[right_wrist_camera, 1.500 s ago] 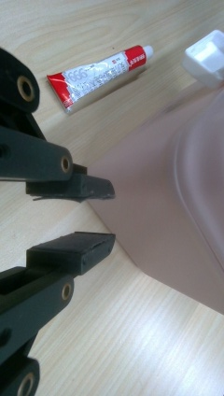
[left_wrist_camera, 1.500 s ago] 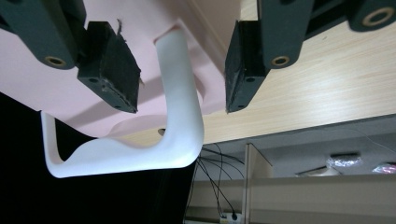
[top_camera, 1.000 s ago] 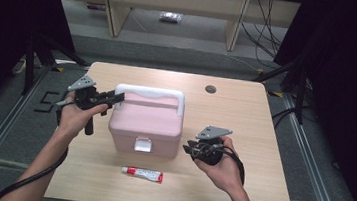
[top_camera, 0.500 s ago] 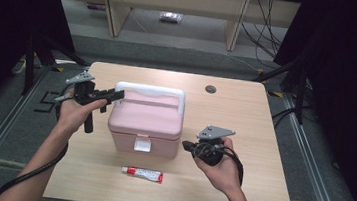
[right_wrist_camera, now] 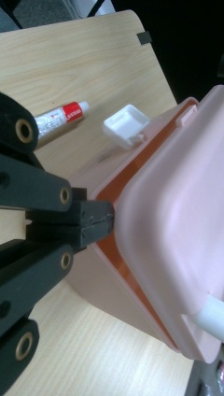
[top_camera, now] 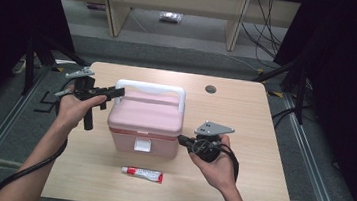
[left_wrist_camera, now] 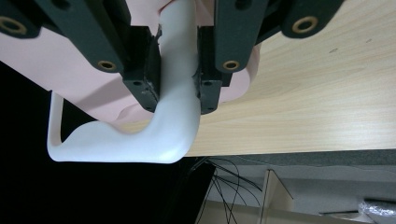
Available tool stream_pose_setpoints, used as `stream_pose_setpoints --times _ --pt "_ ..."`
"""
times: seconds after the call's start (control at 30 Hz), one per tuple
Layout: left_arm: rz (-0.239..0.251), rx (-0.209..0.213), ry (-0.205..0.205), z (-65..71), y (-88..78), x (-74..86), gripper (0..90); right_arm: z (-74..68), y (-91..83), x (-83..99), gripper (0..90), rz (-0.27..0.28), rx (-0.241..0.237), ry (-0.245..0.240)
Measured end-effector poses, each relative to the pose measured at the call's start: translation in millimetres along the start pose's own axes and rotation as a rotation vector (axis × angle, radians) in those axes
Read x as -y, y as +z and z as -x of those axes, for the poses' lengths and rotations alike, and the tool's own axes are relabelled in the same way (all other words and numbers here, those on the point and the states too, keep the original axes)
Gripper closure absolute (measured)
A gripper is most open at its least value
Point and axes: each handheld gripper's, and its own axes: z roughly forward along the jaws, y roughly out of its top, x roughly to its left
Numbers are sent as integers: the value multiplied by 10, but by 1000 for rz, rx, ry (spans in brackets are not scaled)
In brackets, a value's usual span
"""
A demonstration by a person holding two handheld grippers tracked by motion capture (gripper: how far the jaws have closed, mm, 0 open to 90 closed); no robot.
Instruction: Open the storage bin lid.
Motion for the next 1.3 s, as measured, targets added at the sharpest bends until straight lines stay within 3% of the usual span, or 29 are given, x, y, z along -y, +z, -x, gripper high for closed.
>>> stream_pose_setpoints --times 0.03,0.17,0.3,0.43,0.47,0.5,0.57,0.63,0.8,1.03,1.1,1.17,1.27,1.3 --pt "0 1 1 -3 -1 0 726 -1 -15 -9 900 -4 18 -13" --pt "21 6 29 7 -18 -6 667 -20 -11 -7 900 7 13 11" --pt "42 -20 95 52 -93 -17 550 -15 -16 -4 900 12 29 -6" --pt "72 -37 124 94 -219 -5 523 -19 -8 -12 900 22 15 -1" --pt "84 -36 131 108 -257 -2 534 -17 -13 -16 900 29 23 -11" --pt "95 -38 138 126 -296 1 550 -39 -18 -16 900 22 21 21" --pt "112 -35 160 176 -383 10 604 -40 -16 -21 900 27 18 19" --pt "121 -30 184 214 -441 21 677 -24 -29 -31 900 29 39 -18" --pt "114 -6 220 296 -540 105 834 -40 -33 -45 900 37 41 0" --pt "133 55 262 482 -675 261 875 -48 -27 -51 900 42 36 14" --pt "133 85 285 564 -710 329 875 -28 -22 -57 900 46 34 -16" --pt "116 105 330 653 -733 419 879 -36 -38 -62 900 35 43 -3" --pt "96 120 351 733 -723 546 892 -29 -37 -70 900 48 58 -19" --pt "90 122 357 741 -714 578 894 -33 -30 -71 900 51 42 -8"
